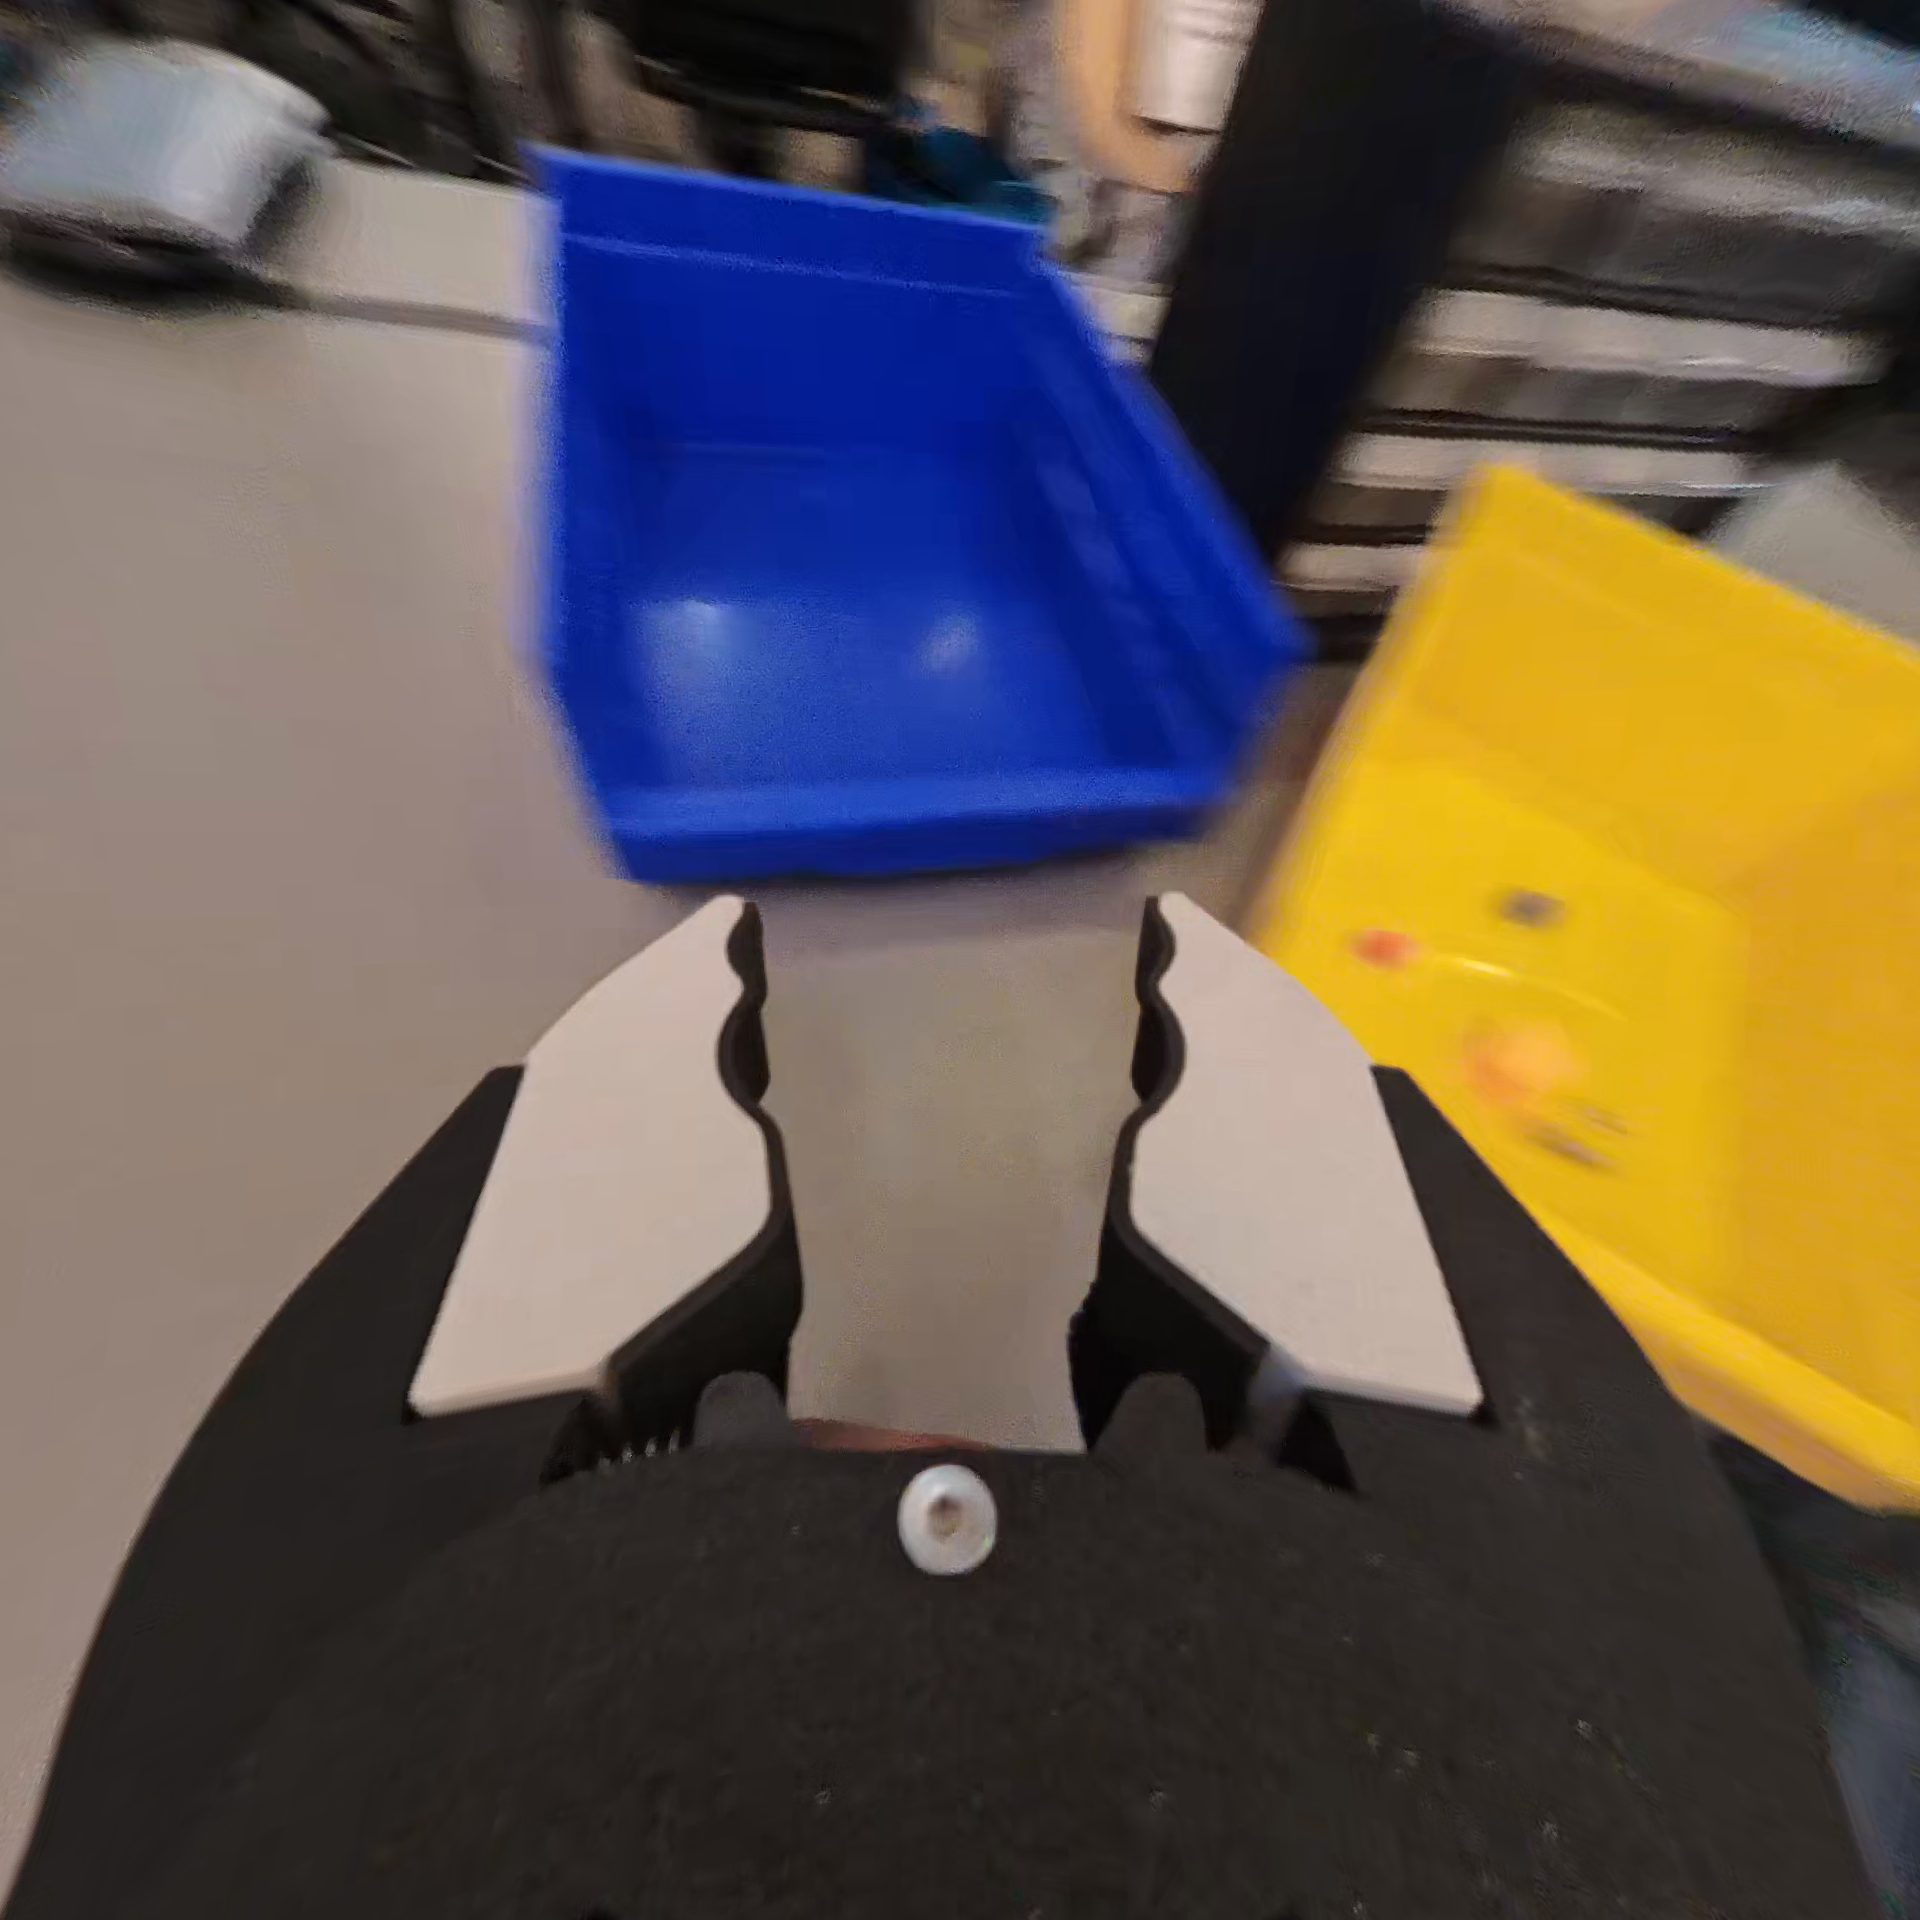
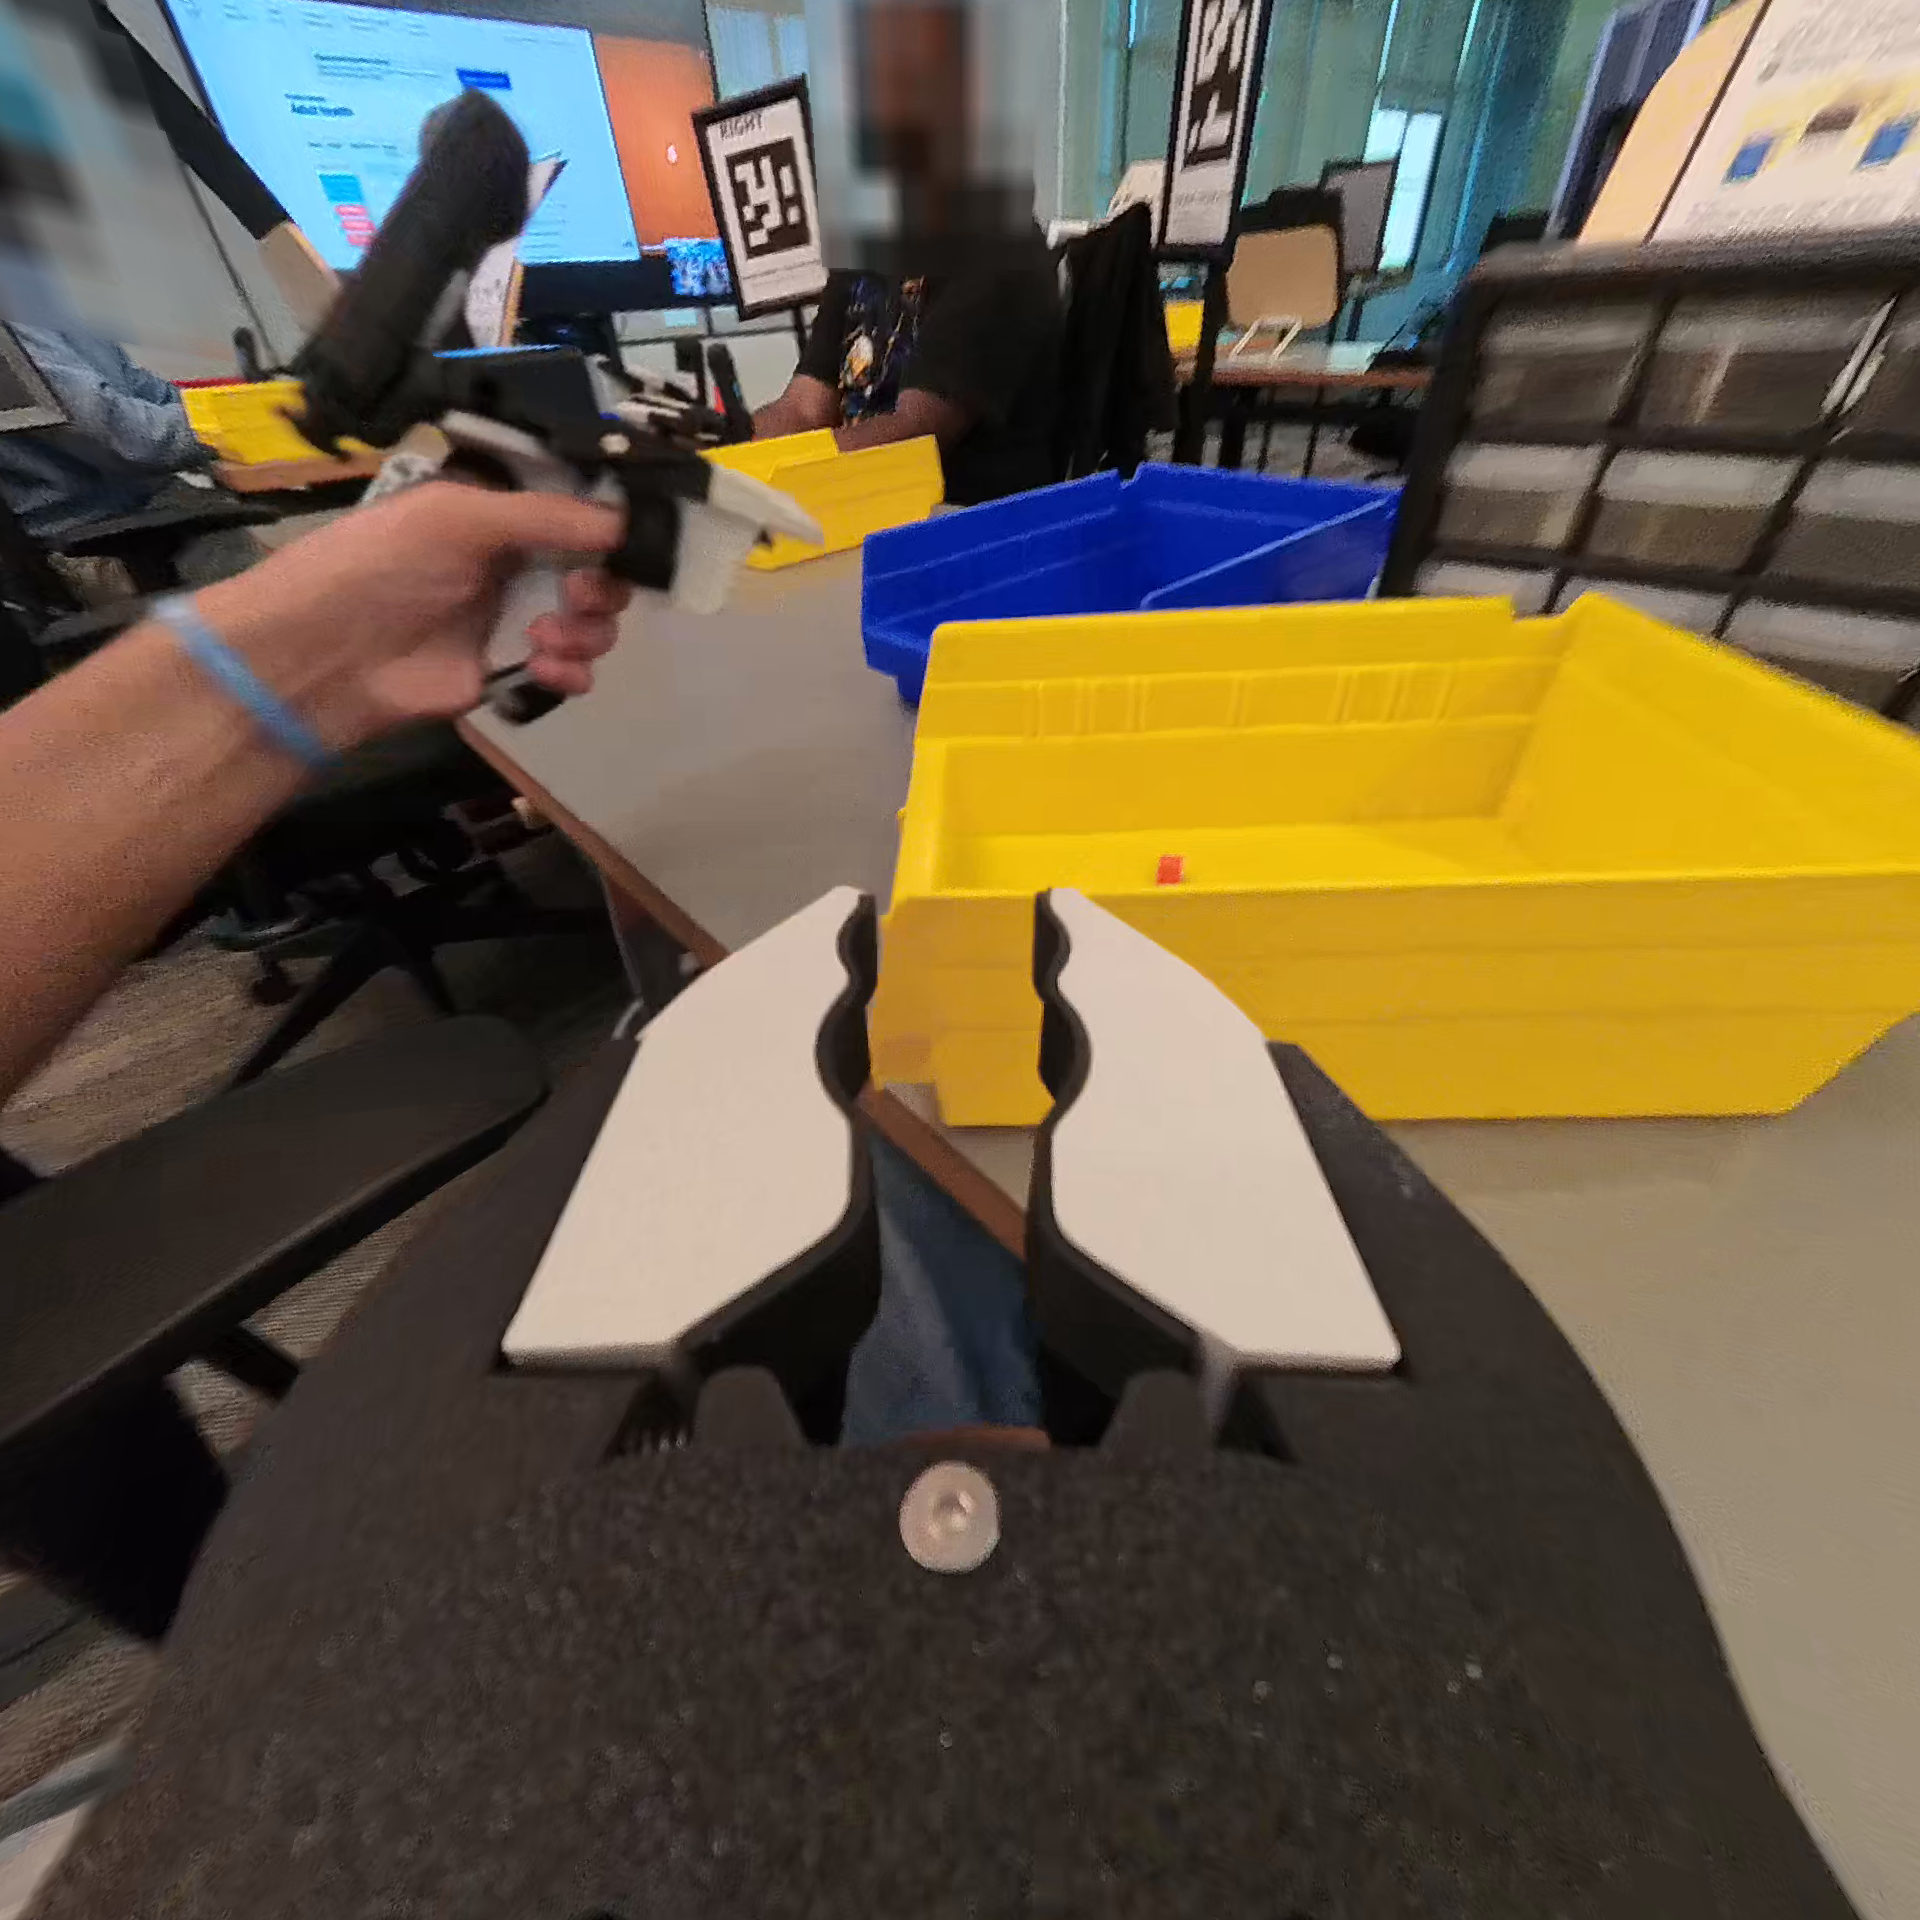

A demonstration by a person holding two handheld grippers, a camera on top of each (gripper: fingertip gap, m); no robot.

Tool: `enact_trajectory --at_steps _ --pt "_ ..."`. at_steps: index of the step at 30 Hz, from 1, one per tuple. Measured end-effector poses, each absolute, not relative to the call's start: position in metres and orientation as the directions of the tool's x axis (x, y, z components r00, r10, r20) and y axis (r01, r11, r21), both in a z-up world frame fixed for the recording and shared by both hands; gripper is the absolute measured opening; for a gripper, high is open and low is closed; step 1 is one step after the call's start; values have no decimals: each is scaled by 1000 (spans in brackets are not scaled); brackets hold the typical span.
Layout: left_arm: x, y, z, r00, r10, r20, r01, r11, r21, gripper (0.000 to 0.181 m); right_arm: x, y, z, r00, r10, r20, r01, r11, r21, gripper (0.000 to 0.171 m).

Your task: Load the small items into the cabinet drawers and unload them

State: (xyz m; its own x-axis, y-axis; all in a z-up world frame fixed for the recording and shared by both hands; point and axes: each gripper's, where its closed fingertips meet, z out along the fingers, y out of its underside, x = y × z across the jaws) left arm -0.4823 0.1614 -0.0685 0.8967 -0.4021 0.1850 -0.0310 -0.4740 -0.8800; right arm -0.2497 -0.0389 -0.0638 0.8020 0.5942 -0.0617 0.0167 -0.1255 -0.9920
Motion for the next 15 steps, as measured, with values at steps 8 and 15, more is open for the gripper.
enact_trajectory --at_steps 8,15 --pt "-532 286 -136 940 -339 -28 -238 -595 -768 12 -262 -38 -68 765 628 -145 -16 -205 -979 30" --pt "-553 243 -135 978 -196 65 -63 -585 -809 3 -283 -23 -91 777 547 311 415 -74 -907 34"
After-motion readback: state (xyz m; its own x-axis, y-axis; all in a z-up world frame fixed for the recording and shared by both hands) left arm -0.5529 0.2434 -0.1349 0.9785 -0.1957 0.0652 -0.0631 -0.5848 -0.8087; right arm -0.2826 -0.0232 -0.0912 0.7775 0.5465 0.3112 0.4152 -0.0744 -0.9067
